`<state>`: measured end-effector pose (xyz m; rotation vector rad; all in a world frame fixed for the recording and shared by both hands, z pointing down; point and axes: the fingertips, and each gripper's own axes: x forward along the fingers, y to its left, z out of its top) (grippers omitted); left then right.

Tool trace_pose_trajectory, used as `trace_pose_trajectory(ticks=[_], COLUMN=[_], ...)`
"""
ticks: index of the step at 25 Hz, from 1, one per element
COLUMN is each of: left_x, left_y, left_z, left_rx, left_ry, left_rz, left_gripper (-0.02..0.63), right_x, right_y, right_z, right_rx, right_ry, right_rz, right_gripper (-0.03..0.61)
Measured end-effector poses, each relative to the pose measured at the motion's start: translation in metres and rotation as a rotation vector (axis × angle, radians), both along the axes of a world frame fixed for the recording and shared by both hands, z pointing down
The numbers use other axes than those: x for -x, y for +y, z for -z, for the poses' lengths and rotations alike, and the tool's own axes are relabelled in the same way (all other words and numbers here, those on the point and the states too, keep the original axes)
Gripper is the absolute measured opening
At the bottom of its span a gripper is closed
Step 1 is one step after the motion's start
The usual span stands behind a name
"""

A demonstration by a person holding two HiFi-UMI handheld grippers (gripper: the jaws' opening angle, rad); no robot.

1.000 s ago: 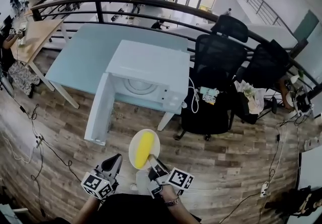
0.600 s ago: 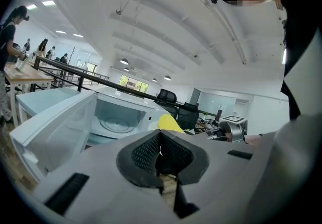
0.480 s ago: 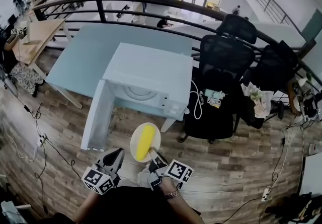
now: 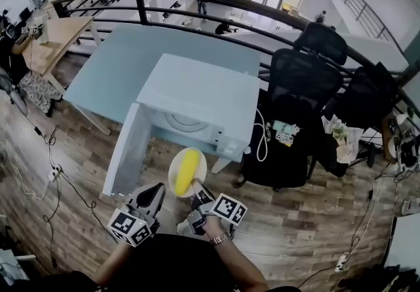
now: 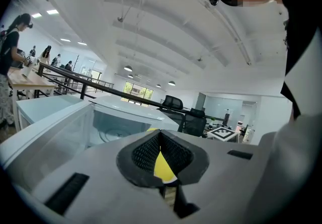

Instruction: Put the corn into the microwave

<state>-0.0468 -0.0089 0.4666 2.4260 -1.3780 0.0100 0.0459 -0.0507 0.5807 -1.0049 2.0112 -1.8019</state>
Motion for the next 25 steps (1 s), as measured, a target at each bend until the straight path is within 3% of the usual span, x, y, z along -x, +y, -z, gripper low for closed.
trace_pose_trajectory(ticks=[11,25], left_x=[0.002,0.021], left_y=[-0.04,-0.094], left_z=[0.005,0.002], left_rx=[-0.032,-0.005], left_ry=[-0.026,0.025], left_rz=[0.017,-0.007], left_gripper=[0.003,0.003], right_x=[0.025,0.048], right_y=[-0.052,-0.124], right_z=[-0.021,-0.053], right_rx=[0.02,0.057], right_ry=[-0.025,-0.095], right_rz=[-0.092,-0.274], right_gripper=[0.032,0.034])
